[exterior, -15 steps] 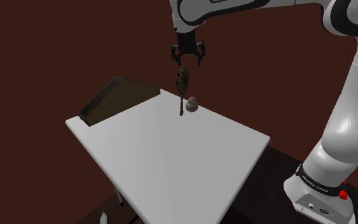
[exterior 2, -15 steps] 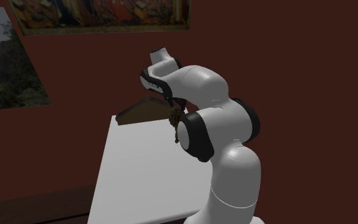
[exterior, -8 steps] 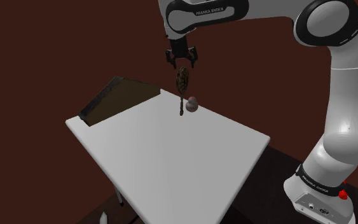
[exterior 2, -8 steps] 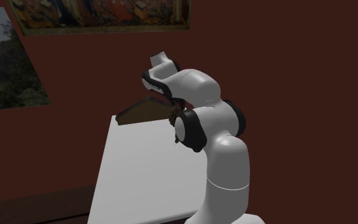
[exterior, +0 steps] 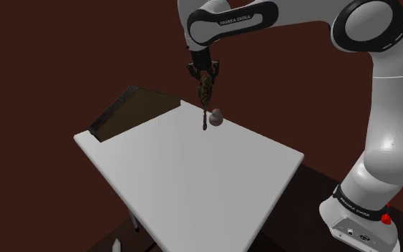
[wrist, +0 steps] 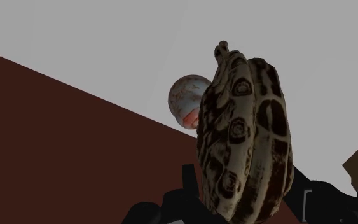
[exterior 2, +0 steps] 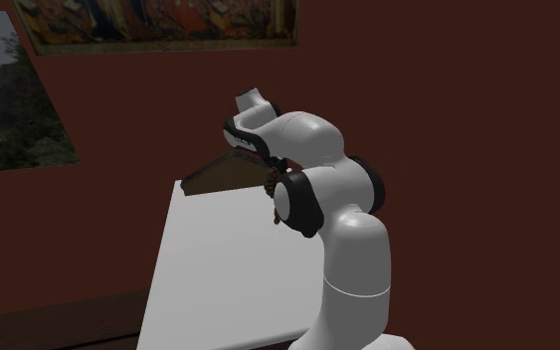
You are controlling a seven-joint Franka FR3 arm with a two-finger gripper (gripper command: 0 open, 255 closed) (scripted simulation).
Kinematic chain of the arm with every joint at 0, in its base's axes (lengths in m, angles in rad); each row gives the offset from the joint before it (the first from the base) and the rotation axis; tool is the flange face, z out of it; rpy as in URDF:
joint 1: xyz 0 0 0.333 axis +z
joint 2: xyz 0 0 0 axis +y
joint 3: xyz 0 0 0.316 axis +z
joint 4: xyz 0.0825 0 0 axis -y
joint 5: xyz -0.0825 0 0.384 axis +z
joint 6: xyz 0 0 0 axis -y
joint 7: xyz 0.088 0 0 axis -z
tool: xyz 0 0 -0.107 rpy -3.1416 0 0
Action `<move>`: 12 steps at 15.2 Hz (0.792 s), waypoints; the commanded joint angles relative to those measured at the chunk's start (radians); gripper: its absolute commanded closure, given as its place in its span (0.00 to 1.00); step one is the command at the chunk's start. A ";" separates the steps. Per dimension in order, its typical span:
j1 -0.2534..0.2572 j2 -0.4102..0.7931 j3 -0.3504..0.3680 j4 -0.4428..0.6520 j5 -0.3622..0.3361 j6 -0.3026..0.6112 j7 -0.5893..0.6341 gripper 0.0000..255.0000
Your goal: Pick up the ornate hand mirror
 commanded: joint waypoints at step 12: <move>0.009 0.005 0.001 0.073 0.001 -0.065 -0.022 1.00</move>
